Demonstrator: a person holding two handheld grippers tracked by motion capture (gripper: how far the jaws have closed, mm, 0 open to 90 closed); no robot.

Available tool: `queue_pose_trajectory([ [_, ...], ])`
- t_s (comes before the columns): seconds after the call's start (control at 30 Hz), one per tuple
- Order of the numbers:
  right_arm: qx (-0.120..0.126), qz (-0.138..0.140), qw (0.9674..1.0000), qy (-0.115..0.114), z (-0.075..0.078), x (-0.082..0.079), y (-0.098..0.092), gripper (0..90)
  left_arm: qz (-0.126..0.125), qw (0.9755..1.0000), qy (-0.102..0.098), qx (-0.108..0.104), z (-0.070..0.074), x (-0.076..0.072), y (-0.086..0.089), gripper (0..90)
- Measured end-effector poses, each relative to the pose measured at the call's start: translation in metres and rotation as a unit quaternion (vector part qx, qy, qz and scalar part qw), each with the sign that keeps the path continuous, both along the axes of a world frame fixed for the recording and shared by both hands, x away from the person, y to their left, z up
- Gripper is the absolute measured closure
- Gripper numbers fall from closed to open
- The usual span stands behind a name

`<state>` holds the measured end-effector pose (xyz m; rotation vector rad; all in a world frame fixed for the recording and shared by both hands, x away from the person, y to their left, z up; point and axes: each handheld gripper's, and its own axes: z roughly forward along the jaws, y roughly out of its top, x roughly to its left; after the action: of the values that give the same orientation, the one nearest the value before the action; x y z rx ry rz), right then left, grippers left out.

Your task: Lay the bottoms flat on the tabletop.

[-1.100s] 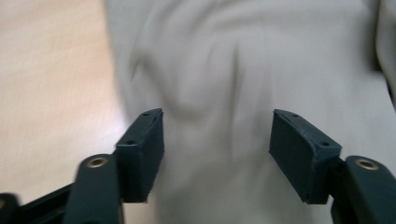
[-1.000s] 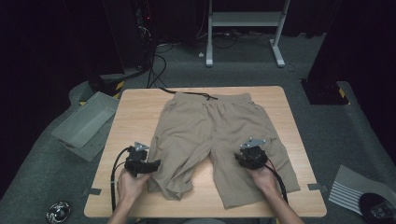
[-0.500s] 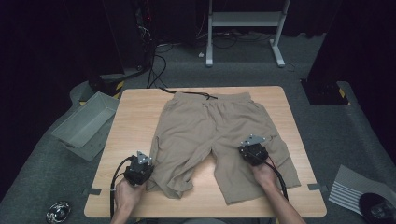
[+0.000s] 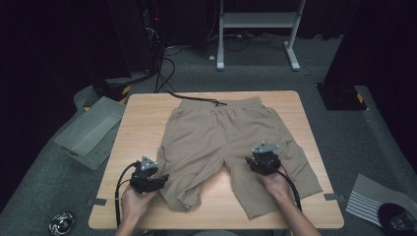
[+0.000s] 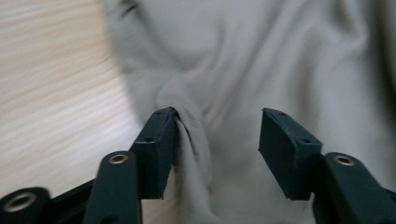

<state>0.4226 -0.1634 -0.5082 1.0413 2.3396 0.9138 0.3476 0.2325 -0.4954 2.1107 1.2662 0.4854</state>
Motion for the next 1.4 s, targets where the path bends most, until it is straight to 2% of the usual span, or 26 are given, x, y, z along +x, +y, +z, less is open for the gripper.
queue_pose_trajectory([
  [0.1,0.000,0.001,1.0000,0.009,-0.004,0.005,0.003,55.5,-0.014,0.9997,0.014,0.011,-0.008,0.014,-0.014,41.8],
  [0.17,0.003,0.001,0.9998,0.019,-0.009,0.007,0.003,55.1,-0.015,0.9991,0.026,0.029,-0.015,0.022,-0.021,45.7],
  [0.2,0.015,0.001,0.9996,0.022,-0.010,0.008,0.001,55.0,-0.016,0.9994,0.017,0.027,-0.015,0.024,-0.022,49.5],
  [0.23,0.020,0.001,0.9995,0.024,-0.011,0.009,0.000,54.6,-0.015,0.9994,0.014,0.028,-0.015,0.027,-0.023,57.8],
  [0.33,0.039,0.006,0.9992,0.012,-0.015,0.010,-0.003,52.7,-0.028,0.9982,0.014,0.051,-0.013,0.038,-0.026,77.9],
  [0.43,0.038,0.002,0.9992,0.009,-0.016,0.012,-0.003,51.8,-0.023,0.9977,0.010,0.063,-0.012,0.054,-0.027,85.4],
  [0.53,0.037,-0.008,0.9992,0.008,-0.016,0.016,-0.004,50.4,0.001,0.9971,-0.001,0.075,-0.013,0.069,-0.024,84.5],
  [0.6,0.040,-0.011,0.9991,0.010,-0.016,0.017,-0.004,50.1,0.023,0.9971,-0.007,0.072,-0.013,0.075,-0.019,74.5],
  [0.63,0.040,-0.013,0.9991,0.010,-0.016,0.017,-0.004,49.5,0.031,0.9972,-0.001,0.069,-0.011,0.076,-0.016,67.5],
  [0.7,0.026,-0.026,0.9993,0.009,-0.013,0.015,-0.004,48.1,0.028,0.9990,0.002,0.036,-0.003,0.068,-0.010,53.6],
  [0.73,0.026,-0.027,0.9993,0.005,-0.011,0.012,-0.006,47.6,0.020,0.9996,0.005,0.022,0.002,0.061,-0.008,47.7],
  [0.77,0.034,-0.026,0.9991,0.003,-0.007,0.008,-0.008,47.3,0.014,0.9997,0.004,0.018,0.006,0.052,-0.006,43.3],
  [0.87,0.036,-0.024,0.9991,-0.002,0.002,-0.002,-0.017,47.0,-0.005,1.0000,0.001,0.000,0.011,0.025,-0.003,38.4],
  [0.93,0.029,-0.021,0.9993,0.010,0.002,-0.005,-0.023,47.1,-0.010,0.9999,0.011,0.007,0.007,0.018,-0.005,37.8],
  [1.0,0.013,-0.018,0.9994,0.027,-0.004,-0.004,-0.023,48.1,-0.010,0.9994,0.028,0.016,-0.002,0.018,-0.007,39.8],
  [1.03,0.008,-0.017,0.9993,0.034,-0.008,-0.003,-0.023,49.7,-0.006,0.9989,0.037,0.029,-0.008,0.022,-0.009,43.2],
  [1.07,0.028,-0.017,0.9989,0.034,-0.010,-0.002,-0.024,51.5,-0.005,0.9987,0.039,0.033,-0.012,0.026,-0.011,48.7],
  [1.13,0.026,-0.015,0.9990,0.032,-0.010,0.000,-0.021,59.2,-0.004,0.9992,0.027,0.029,-0.013,0.034,-0.013,56.7],
  [1.2,0.025,-0.008,0.9992,0.031,-0.010,0.003,-0.016,65.2,-0.002,0.9989,0.017,0.043,-0.013,0.045,-0.017,63.7],
  [1.23,0.024,-0.004,0.9993,0.029,-0.010,0.005,-0.014,67.0,-0.004,0.9984,0.014,0.054,-0.013,0.052,-0.018,64.7],
  [1.33,0.026,-0.005,0.9993,0.027,-0.011,0.018,-0.004,68.7,0.013,0.9978,0.009,0.064,-0.012,0.078,-0.021,64.9],
  [1.4,0.030,-0.010,0.9992,0.023,-0.012,0.028,0.002,68.7,0.027,0.9971,0.011,0.070,-0.012,0.096,-0.020,61.8],
])
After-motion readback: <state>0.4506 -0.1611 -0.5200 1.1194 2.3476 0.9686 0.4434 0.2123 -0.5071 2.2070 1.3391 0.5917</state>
